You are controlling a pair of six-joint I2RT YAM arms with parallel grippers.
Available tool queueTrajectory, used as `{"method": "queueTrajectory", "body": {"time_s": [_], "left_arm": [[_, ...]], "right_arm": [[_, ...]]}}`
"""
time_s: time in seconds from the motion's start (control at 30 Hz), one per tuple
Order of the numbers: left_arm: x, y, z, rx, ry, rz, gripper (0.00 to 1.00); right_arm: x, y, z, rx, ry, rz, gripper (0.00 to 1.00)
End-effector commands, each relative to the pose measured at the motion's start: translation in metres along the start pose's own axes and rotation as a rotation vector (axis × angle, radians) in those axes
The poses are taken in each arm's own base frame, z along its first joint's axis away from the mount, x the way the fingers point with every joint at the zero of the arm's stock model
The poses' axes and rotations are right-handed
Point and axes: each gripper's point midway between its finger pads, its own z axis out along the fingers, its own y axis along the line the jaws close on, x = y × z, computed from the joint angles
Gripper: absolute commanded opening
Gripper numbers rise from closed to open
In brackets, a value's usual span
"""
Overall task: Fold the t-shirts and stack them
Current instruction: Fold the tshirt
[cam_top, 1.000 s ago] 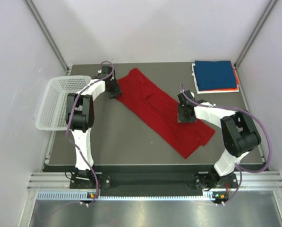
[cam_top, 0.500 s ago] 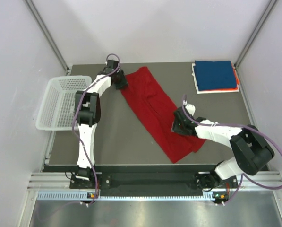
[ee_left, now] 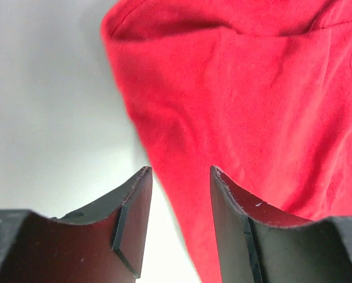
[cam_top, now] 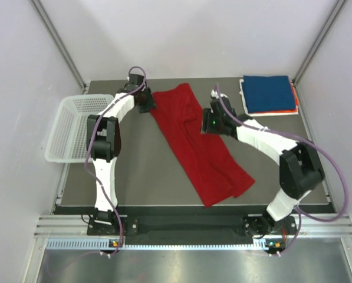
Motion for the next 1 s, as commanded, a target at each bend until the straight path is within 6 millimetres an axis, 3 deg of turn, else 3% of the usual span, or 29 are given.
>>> {"method": "queueTrajectory", "body": {"time_s": [0.0, 0.13, 0.23, 0.3, 0.4, 0.47, 0.57, 0.6, 0.67, 0.7, 0.83, 0.9, 0.97], "left_arm": [[0.000, 0.001, -0.021, 0.000, -0.010, -0.062, 0.49], [0.021, 0.010, -0.004, 0.003, 0.044, -0.134, 0.50], [0.021, 0.002, 0.010, 0.063, 0.043, -0.154, 0.50], [0.026, 0.006, 0.022, 0.049, 0.065, -0.165, 0.49], [0.022, 0.009, 0.032, 0.032, 0.056, -0.166, 0.44], [0.018, 0.007, 0.038, 0.042, 0.040, -0.165, 0.26], [0.004, 0.000, 0.045, 0.076, -0.007, -0.147, 0.00], [-0.011, -0.005, 0.043, 0.082, -0.041, -0.133, 0.00], [-0.020, -0.001, 0.049, 0.055, -0.063, -0.124, 0.00], [-0.039, -0.009, 0.045, 0.070, -0.107, -0.107, 0.00], [-0.065, -0.018, 0.057, 0.112, -0.173, -0.095, 0.00], [-0.081, -0.030, 0.053, 0.187, -0.190, -0.104, 0.00], [-0.080, -0.031, 0.056, 0.209, -0.168, -0.108, 0.04]], "right_arm": [[-0.044, 0.011, 0.024, -0.092, -0.039, -0.169, 0.54], [-0.069, 0.003, 0.063, -0.162, -0.006, -0.166, 0.54], [-0.068, -0.007, 0.077, -0.189, 0.052, -0.153, 0.53], [-0.062, -0.019, 0.075, -0.154, 0.069, -0.145, 0.53], [-0.055, -0.038, 0.052, -0.070, 0.075, -0.152, 0.52], [-0.039, -0.045, 0.042, -0.047, 0.102, -0.151, 0.51], [-0.027, -0.048, 0.020, -0.051, 0.086, -0.130, 0.51], [-0.024, -0.048, 0.011, -0.056, 0.070, -0.110, 0.51], [-0.025, -0.046, 0.004, -0.064, 0.047, -0.086, 0.50], [-0.024, -0.044, -0.001, -0.068, 0.032, -0.065, 0.50], [-0.031, -0.052, 0.009, -0.006, -0.028, -0.034, 0.51], [-0.030, -0.051, 0.018, -0.008, 0.002, -0.037, 0.52], [-0.022, -0.048, 0.022, -0.021, 0.040, -0.038, 0.51]]}}
